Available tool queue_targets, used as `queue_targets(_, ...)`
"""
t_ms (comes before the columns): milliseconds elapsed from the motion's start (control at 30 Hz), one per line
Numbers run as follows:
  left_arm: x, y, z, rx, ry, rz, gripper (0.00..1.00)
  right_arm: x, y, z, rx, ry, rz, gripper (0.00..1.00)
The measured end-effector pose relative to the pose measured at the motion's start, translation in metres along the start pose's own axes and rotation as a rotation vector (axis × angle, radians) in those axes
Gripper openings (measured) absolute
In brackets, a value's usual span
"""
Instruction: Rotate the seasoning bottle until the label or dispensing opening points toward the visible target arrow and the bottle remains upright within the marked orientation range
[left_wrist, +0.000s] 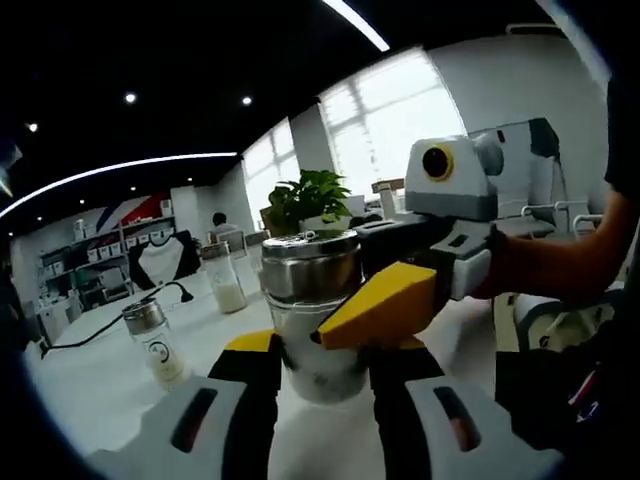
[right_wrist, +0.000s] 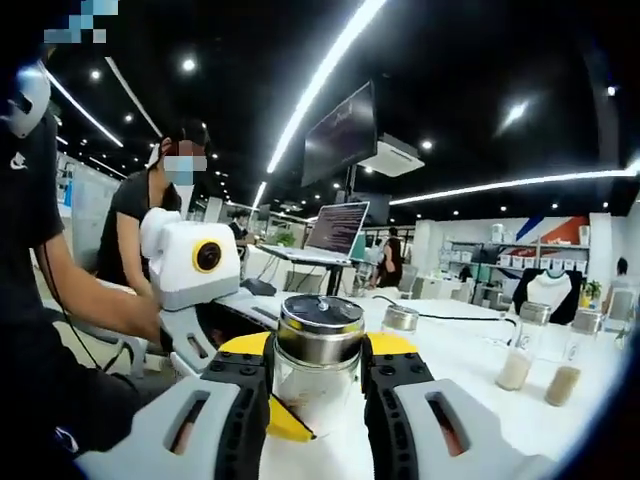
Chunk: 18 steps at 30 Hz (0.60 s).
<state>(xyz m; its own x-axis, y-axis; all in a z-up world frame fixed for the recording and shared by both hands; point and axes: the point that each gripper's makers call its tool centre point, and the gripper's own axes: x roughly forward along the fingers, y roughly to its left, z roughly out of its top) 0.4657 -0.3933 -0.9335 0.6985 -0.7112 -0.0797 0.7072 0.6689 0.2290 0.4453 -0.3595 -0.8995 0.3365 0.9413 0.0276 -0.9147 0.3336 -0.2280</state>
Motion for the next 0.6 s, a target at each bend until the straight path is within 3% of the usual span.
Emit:
queue_targets(200, -0.003, 0.009, 0.002, -0.072, -0.011, 0.093, 0.36, 0.002, -0.004, 0.001, 0.013, 0.006, -0.07, 0.31)
queue_targets(400, -0.007, 0.024, 0.002, -0.137, -0.012, 0.26, 0.36, 0.005, -0.013, -0.001, 0.126, -0.021, -0.233, 0.3)
queue_targets(600, -0.009, 0.023, 0.0, -0.095, 0.003, 0.305, 0.36, 0.009, -0.013, -0.002, 0.146, -0.002, -0.286, 0.3)
